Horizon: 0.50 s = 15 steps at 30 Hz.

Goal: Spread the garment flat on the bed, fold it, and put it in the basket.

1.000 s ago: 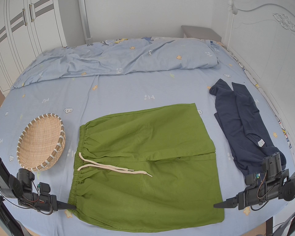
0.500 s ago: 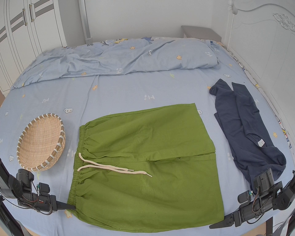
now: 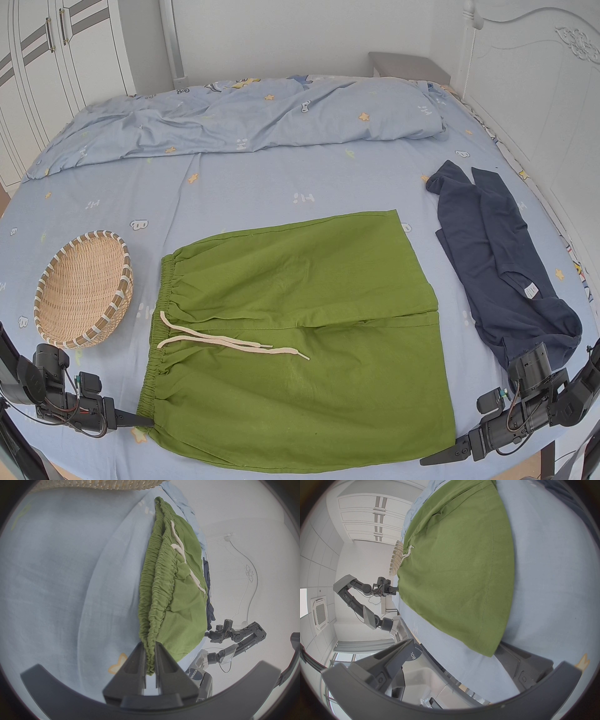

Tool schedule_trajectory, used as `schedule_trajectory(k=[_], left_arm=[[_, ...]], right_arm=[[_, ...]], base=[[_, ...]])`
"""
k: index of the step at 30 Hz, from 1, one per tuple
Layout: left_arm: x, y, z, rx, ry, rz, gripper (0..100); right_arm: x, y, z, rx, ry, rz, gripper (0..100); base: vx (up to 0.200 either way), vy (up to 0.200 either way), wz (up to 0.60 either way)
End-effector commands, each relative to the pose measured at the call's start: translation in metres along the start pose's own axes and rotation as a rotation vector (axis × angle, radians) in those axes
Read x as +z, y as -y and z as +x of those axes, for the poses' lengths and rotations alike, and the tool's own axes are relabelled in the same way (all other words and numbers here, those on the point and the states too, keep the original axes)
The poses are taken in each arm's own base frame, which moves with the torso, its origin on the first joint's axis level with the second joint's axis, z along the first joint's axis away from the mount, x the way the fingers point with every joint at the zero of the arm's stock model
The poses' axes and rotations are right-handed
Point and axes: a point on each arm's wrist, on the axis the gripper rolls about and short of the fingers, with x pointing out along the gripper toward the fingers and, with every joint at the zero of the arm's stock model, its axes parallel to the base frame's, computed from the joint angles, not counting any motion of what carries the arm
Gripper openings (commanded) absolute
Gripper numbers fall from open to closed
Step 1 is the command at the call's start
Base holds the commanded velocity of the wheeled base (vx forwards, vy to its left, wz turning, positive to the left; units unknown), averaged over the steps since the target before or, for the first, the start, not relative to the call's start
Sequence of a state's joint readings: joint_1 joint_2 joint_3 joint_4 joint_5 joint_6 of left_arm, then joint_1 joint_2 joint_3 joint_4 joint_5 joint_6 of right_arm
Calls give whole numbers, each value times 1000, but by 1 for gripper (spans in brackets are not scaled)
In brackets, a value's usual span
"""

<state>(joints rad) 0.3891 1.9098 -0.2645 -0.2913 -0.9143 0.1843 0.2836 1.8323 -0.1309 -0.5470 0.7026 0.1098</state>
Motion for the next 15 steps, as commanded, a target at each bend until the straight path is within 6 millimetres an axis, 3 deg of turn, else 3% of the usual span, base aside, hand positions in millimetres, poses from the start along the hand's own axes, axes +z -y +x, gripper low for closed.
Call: schedule_trajectory(k=[1,5,6,15], left_arm=[[0,0,0,0,0,-1,0],[0,0,0,0,0,-3,0],[0,0,-1,1,3,-1,0],[1,-2,-1,2,6,-8,0]], right_arm=[[1,5,2,-7,-2,16,100],[3,7,1,-10,15,17,100],[2,7,1,-10,16,16,0],[1,12,-3,-21,37,42,0]], base=[[0,0,0],[0,0,0],[0,0,0],[0,0,0]])
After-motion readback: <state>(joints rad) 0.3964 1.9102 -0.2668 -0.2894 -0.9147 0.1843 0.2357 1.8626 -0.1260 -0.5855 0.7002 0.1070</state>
